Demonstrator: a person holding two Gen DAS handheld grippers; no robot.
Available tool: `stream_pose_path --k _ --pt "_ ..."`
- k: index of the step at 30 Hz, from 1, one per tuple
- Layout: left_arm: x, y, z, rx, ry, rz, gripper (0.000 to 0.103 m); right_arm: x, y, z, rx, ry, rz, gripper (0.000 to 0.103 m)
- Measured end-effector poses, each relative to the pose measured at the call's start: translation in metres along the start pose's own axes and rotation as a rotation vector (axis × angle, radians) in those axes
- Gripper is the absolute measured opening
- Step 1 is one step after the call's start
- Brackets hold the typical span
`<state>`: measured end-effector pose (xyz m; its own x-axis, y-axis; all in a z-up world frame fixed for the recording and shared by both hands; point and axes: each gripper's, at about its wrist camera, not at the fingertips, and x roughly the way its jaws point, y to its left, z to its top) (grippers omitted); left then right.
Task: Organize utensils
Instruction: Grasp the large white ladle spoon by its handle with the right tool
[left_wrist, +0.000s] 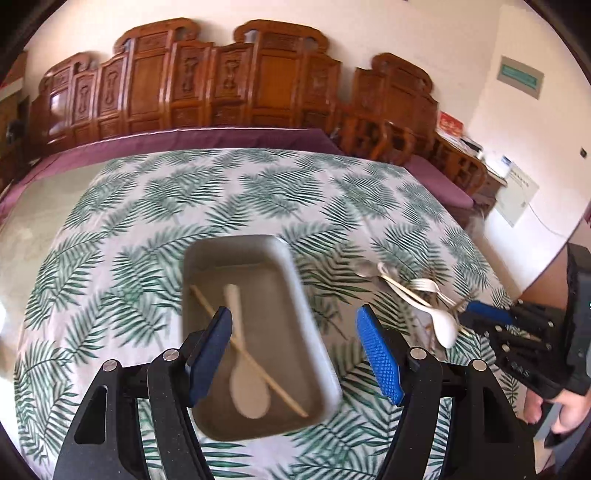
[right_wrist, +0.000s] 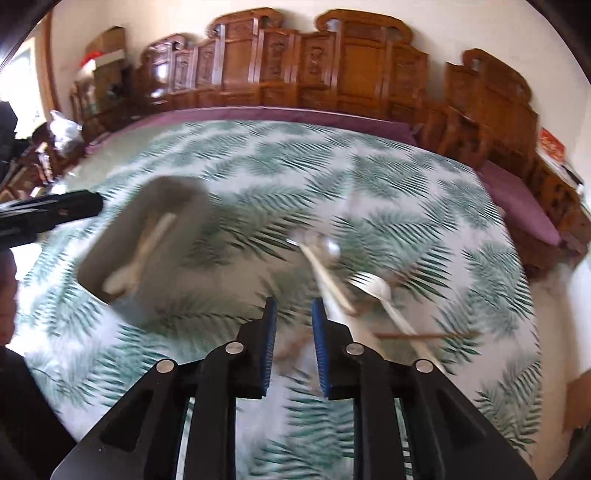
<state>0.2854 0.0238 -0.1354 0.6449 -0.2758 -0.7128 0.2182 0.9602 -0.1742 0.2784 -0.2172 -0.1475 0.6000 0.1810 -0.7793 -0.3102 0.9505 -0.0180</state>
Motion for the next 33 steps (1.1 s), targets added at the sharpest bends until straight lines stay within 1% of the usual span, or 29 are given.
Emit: stream_pose_path --k 4,6,7,9,11,12,17,20,22,24,30,33 --pt "0.007 -0.018 -0.006 0.031 0.014 -0.013 0.067 0.014 -0.023 -0.016 0.015 0.03 -0.048 0.042" --pt "0.01 -0.024 -0.008 0.034 0.019 -0.015 0.067 0.02 -0.024 -0.023 0.01 0.041 -0.062 0.048" --pt "0.012 -0.026 -0.01 0.035 0.023 -0.016 0.067 0.024 -0.026 -0.027 0.01 0.047 -0.065 0.049" --pt "0.017 -0.032 -0.013 0.032 0.031 -0.017 0.067 0.033 -0.025 -0.03 0.005 0.062 -0.067 0.049" --pt "0.021 -0.038 -0.017 0.027 0.04 -0.028 0.067 0.04 -0.021 -0.035 -0.027 0.067 -0.078 0.051" --pt "0.022 -0.04 -0.018 0.029 0.044 -0.032 0.067 0.042 -0.019 -0.037 -0.04 0.068 -0.083 0.053" --pt "0.031 -0.059 -0.027 0.078 0.065 -0.028 0.067 0.054 -0.019 -0.041 -0.062 0.084 -0.096 0.053" --pt "0.033 -0.062 -0.028 0.088 0.073 -0.027 0.067 0.059 -0.015 -0.039 -0.083 0.088 -0.112 0.053" --pt "0.034 -0.062 -0.028 0.091 0.076 -0.027 0.067 0.063 -0.011 -0.039 -0.11 0.094 -0.127 0.056" --pt "0.036 -0.062 -0.028 0.092 0.079 -0.023 0.067 0.067 -0.007 -0.04 -0.138 0.105 -0.148 0.056" --pt "0.037 -0.066 -0.03 0.1 0.084 -0.019 0.067 0.068 -0.016 -0.04 -0.113 0.112 -0.169 0.056" --pt "0.038 -0.066 -0.03 0.101 0.084 -0.019 0.067 0.062 -0.024 -0.038 -0.084 0.108 -0.172 0.051"
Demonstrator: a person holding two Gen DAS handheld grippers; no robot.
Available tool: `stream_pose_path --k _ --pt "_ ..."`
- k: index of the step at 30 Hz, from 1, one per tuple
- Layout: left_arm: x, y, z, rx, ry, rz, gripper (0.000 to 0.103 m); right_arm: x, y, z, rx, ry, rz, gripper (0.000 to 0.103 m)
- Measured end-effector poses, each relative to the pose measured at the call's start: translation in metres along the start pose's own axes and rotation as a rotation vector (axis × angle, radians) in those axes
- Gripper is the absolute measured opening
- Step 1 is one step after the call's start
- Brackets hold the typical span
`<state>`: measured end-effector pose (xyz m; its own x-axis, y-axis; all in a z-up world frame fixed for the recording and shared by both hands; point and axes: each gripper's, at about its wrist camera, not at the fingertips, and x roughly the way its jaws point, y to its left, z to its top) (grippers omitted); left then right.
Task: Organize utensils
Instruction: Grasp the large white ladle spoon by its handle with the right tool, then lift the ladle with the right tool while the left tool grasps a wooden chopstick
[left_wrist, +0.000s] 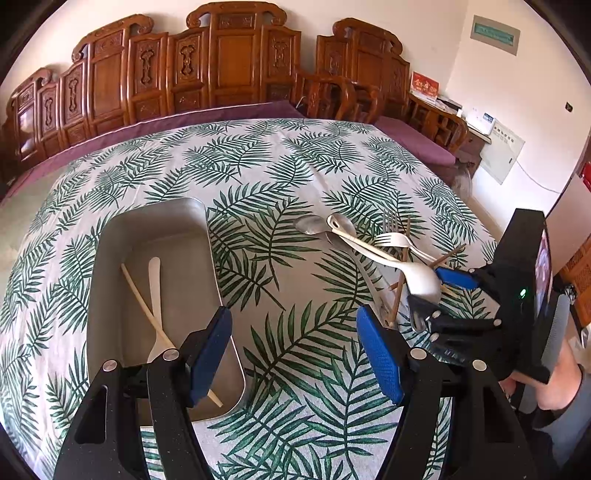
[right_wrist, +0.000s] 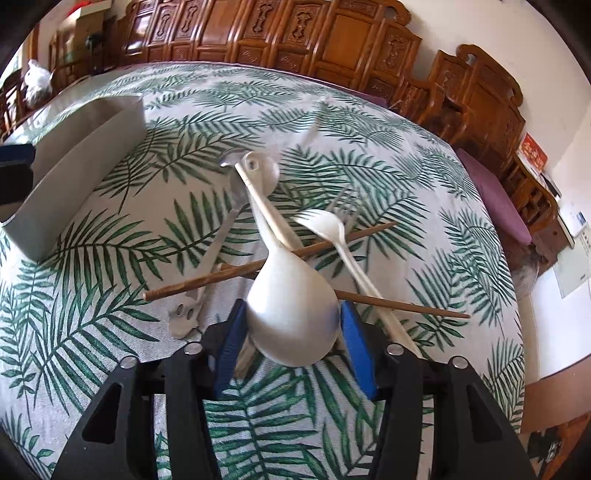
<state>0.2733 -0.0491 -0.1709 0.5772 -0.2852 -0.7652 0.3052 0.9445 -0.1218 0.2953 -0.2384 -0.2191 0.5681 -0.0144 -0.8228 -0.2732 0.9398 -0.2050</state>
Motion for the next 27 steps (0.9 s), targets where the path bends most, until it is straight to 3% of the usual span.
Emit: stream_pose_path --k 20,23,27 --pt "0.01 -0.015 -0.008 0.038 0.018 0.018 0.067 -0.023 -0.044 0.015 0.06 -0.084 -0.043 0.019" --pt "0.013 -0.019 -0.01 0.044 0.024 0.022 0.067 -0.025 -0.05 0.011 0.081 -0.089 -0.023 0.005" --pt "0.018 -0.027 -0.013 0.057 0.025 0.022 0.067 -0.027 -0.058 0.004 0.126 -0.098 0.009 0.004"
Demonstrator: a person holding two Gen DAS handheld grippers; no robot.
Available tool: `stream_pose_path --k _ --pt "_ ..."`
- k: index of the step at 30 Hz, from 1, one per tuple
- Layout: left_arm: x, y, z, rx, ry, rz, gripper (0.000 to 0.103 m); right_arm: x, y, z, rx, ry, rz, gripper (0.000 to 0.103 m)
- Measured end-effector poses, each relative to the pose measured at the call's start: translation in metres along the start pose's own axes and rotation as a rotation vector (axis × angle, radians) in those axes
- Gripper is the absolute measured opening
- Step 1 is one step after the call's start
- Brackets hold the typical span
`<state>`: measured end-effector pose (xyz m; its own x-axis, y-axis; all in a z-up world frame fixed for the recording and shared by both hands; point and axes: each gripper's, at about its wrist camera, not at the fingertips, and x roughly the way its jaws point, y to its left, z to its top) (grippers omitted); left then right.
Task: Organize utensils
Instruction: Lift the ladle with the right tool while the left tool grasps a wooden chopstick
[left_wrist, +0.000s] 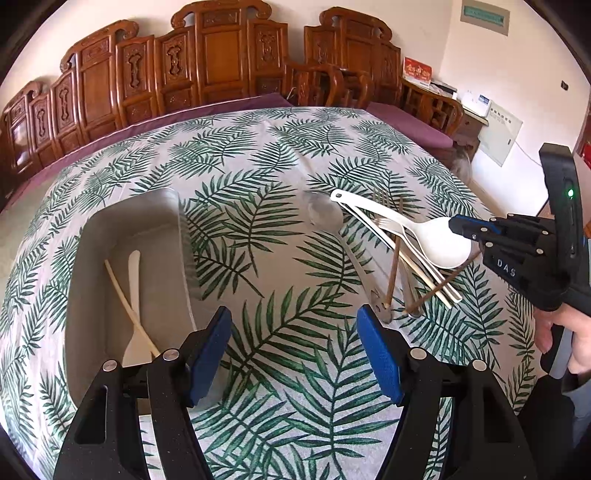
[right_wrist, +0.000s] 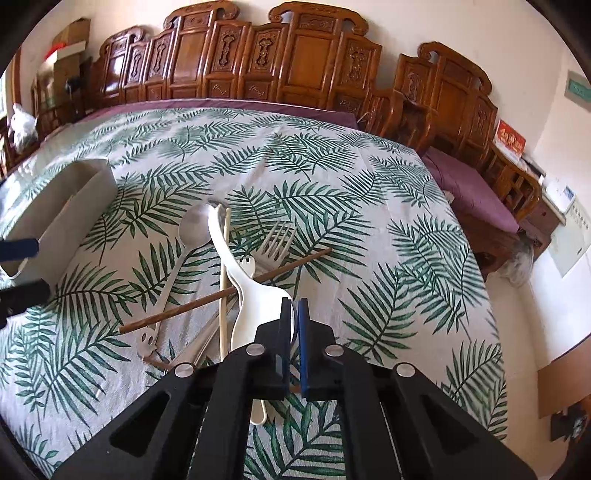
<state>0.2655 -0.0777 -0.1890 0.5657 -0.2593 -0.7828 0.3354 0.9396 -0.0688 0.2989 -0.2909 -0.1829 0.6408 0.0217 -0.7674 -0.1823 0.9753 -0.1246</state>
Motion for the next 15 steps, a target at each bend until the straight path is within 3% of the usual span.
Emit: stream_pose_path --k 6,15 --pt "0.01 -0.012 -0.002 0.017 0.009 -0.014 0.067 -0.011 -0.017 -0.005 0.107 -0.034 0.072 0.004" --pt "0.029 -0.034 0.009 0.014 0.045 -0.09 0.067 -0.006 -0.041 -0.014 0.179 -0.034 0.054 0.004"
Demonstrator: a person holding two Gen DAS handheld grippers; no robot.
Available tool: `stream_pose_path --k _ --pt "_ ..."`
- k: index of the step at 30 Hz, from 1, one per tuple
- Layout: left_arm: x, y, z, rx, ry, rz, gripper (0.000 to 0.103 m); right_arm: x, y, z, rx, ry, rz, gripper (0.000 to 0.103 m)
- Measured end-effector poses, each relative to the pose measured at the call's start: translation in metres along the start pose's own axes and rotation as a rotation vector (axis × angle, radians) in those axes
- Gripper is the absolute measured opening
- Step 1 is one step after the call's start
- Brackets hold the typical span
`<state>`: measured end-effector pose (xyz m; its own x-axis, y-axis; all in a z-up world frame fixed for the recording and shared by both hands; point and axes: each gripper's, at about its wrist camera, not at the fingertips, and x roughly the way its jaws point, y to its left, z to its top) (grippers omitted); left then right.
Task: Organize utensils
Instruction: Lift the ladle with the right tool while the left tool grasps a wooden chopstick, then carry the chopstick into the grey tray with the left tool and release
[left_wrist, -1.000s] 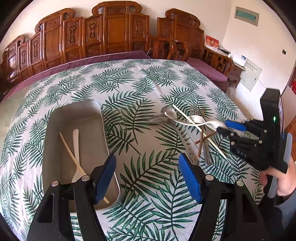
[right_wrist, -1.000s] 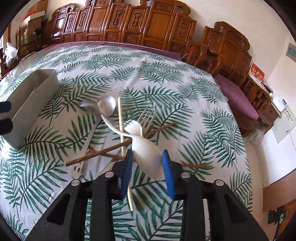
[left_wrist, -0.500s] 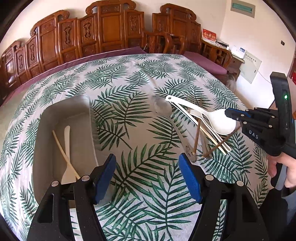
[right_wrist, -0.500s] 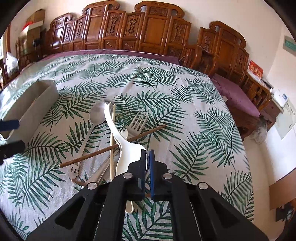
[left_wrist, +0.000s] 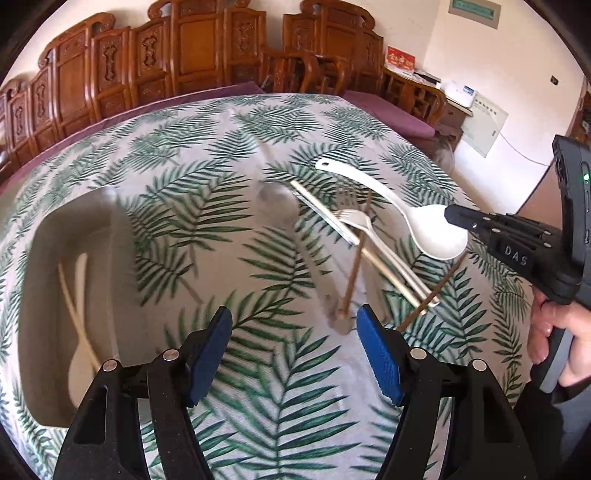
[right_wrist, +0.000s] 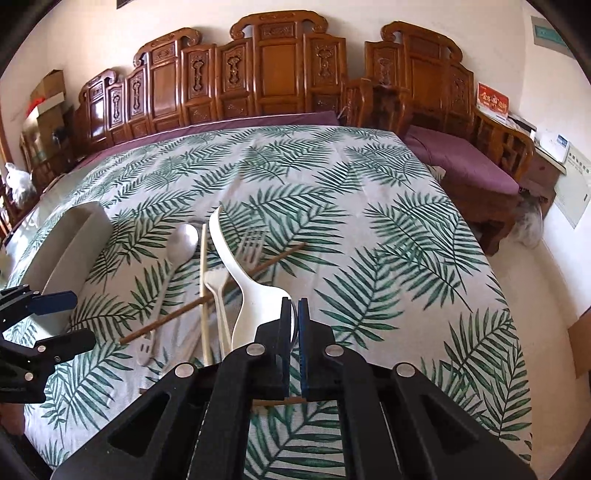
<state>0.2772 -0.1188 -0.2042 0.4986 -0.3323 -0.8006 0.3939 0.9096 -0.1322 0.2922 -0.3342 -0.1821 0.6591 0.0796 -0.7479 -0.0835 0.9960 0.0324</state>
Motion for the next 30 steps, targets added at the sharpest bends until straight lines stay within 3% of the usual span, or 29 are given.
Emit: stream_pose_path --k 2,10,15,19,30 --pt "0.005 -0.004 0.003 0.001 0.01 -0.011 0.067 0.001 -0.008 -0.001 0.019 0.001 -0.005 0.004" --pt "0.039 -0.026 0.022 0.007 0.099 -0.089 0.041 0.007 -0.026 -0.005 0.073 0.011 0.005 0.004" --pt "0.053 -0.04 0.029 0.058 0.139 -0.082 0.028 0.008 -0.022 -0.006 0.06 0.014 0.01 0.004" --pt "0.059 -0.044 0.03 0.073 0.162 -0.062 0.009 0.009 -0.022 -0.006 0.063 0.017 0.016 0.004" --pt "0.029 -0.045 0.037 0.095 0.108 -0.034 0.004 0.006 -0.017 -0.005 0.058 0.003 0.028 0.004"
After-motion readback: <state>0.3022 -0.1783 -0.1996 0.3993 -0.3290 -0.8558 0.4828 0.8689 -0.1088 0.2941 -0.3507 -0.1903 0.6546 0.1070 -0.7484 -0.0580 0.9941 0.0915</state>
